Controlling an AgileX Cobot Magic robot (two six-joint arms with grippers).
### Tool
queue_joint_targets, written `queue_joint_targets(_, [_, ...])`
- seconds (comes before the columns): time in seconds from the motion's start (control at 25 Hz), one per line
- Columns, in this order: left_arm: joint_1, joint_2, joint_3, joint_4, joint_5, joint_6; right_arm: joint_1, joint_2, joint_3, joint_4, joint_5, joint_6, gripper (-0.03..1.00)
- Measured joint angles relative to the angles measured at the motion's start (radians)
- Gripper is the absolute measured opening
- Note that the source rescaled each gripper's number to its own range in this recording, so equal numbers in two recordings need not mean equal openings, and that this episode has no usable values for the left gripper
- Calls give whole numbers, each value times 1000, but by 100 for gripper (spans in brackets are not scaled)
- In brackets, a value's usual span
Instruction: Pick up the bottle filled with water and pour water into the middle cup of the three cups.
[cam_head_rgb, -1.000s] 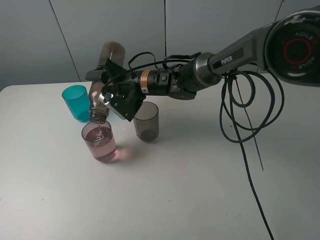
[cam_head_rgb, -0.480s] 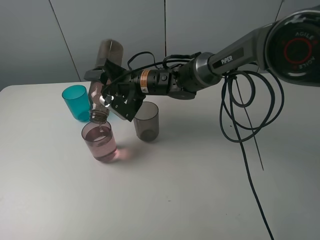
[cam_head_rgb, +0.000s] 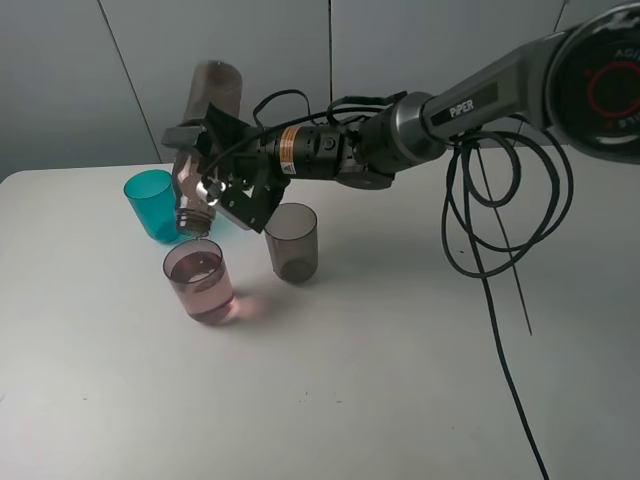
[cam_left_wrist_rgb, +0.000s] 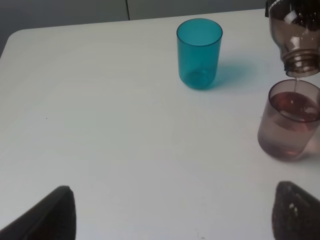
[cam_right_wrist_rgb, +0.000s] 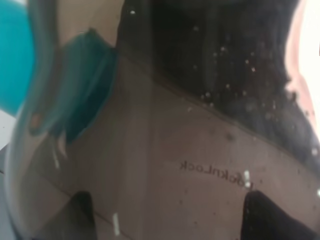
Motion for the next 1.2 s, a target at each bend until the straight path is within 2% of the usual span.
queue_joint_targets(0.36, [0,0,0,0,0,0,0,-2,0,-2,-5,11,0])
queue_joint_targets(0.44, [0,0,0,0,0,0,0,-2,0,-4,2,53,0])
queue_joint_targets(0.56, [0,0,0,0,0,2,0,-2,0,-8,12,197,0])
queue_joint_targets(0.72, [0,0,0,0,0,2,0,-25,0,-33,27,521,0])
queue_joint_targets(0.8, [0,0,0,0,0,2,0,-42,0,-35,40,721,0])
queue_joint_targets(0.96, [0,0,0,0,0,2,-14,-78,0,-45,45,1199,0])
queue_joint_targets(1.04, [0,0,0,0,0,2,-38,-100,0,-56,45,1392,0])
queue_joint_targets(1.08, [0,0,0,0,0,2,-57,-115,0,-58,45,1524,0])
queue_joint_targets(1.2, [0,0,0,0,0,2,-114,-152,8,-55,42,1782,0])
